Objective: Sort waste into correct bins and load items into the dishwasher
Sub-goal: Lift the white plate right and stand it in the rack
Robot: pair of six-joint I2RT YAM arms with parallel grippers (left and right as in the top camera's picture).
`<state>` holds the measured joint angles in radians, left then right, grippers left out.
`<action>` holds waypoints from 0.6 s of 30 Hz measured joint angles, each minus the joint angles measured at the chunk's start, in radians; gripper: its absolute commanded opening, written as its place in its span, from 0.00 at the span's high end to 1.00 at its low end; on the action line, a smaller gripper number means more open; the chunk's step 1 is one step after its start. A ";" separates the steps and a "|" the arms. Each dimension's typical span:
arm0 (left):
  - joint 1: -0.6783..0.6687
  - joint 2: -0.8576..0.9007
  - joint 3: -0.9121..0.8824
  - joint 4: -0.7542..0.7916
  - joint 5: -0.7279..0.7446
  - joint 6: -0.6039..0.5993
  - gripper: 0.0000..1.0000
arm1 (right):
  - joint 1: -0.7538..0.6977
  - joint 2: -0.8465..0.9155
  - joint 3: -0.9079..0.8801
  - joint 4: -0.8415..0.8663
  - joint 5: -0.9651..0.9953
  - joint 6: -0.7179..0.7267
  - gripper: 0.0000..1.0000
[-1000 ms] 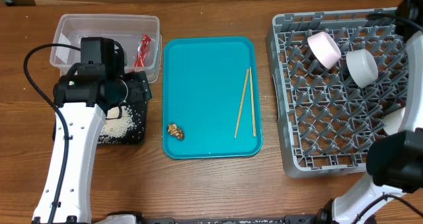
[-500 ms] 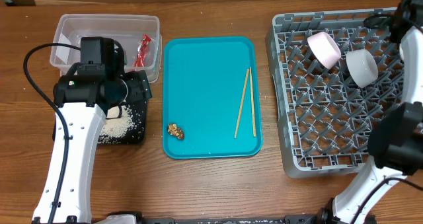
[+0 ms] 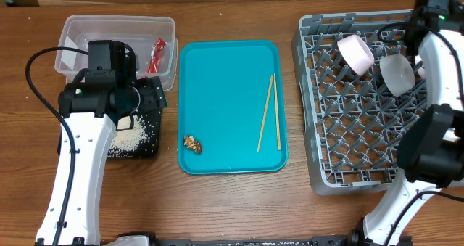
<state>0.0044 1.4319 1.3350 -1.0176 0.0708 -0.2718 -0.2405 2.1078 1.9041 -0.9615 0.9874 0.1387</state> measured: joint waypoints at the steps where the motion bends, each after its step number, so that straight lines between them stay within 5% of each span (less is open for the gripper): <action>1: 0.000 0.000 0.000 0.000 0.000 0.000 0.17 | 0.012 0.000 0.000 -0.003 0.003 0.000 0.96; 2: 0.000 0.000 0.000 0.000 0.000 0.000 0.18 | 0.024 0.000 0.000 -0.010 0.005 0.000 0.95; 3: 0.000 0.000 0.000 0.000 0.000 0.000 0.17 | 0.035 0.000 0.000 -0.019 0.007 0.000 0.80; 4: 0.000 0.000 0.000 0.000 0.000 0.000 0.17 | 0.051 0.000 0.000 -0.035 0.008 0.000 0.57; 5: 0.000 0.000 0.000 0.000 0.000 0.000 0.17 | 0.066 0.000 0.000 -0.047 -0.004 0.001 0.19; 6: 0.000 0.000 0.000 0.001 0.000 0.000 0.17 | 0.074 0.000 0.000 -0.050 -0.014 0.011 0.04; 18: 0.000 0.000 0.000 0.011 0.000 0.000 0.16 | 0.138 -0.001 -0.001 -0.267 -0.299 0.056 0.00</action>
<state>0.0044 1.4315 1.3350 -1.0061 0.0708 -0.2718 -0.1020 2.1067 1.9034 -1.2289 0.6888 0.1947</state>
